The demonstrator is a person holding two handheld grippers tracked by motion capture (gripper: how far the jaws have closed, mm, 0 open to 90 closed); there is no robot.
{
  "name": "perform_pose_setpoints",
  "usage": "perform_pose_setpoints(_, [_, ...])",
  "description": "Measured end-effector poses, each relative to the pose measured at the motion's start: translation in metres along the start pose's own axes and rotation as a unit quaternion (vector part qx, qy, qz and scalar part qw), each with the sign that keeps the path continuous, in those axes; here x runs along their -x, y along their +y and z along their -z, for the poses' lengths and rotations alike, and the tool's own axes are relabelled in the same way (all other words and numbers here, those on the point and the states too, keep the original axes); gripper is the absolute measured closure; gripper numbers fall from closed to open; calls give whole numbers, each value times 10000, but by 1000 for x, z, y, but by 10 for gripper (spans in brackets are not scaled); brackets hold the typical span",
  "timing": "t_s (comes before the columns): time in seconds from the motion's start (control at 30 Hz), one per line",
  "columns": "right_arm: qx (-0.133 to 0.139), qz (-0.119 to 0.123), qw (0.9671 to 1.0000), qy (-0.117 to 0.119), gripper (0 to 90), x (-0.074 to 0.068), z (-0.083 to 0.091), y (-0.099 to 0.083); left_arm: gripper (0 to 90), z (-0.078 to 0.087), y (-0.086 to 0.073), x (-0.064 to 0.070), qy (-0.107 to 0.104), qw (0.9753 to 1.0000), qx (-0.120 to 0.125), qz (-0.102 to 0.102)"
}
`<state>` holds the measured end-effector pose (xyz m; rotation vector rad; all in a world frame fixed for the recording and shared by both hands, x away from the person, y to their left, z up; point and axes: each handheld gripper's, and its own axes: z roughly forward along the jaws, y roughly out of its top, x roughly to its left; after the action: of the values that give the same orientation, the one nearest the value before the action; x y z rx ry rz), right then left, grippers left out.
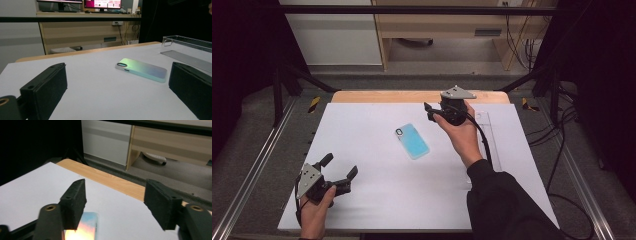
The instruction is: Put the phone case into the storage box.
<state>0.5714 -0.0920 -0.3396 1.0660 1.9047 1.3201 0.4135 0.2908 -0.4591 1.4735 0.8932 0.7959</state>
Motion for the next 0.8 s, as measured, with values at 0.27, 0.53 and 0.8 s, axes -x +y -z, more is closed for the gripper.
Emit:
perform_pose_setpoints(0.27, [-338, 36, 9993, -133, 473, 5, -32, -15, 15, 0, 0, -2, 16, 10000, -1, 39])
perform_pose_setpoints(0.53, [-593, 80, 9978, -288, 653, 10, -62, -34, 19, 1, 0, -3, 65, 9999, 9, 77])
perform_pose_setpoints(0.8, [-760, 184, 9966, -270, 765, 7, -78, -51, 20, 1, 0, -3, 45, 10000, 4, 82])
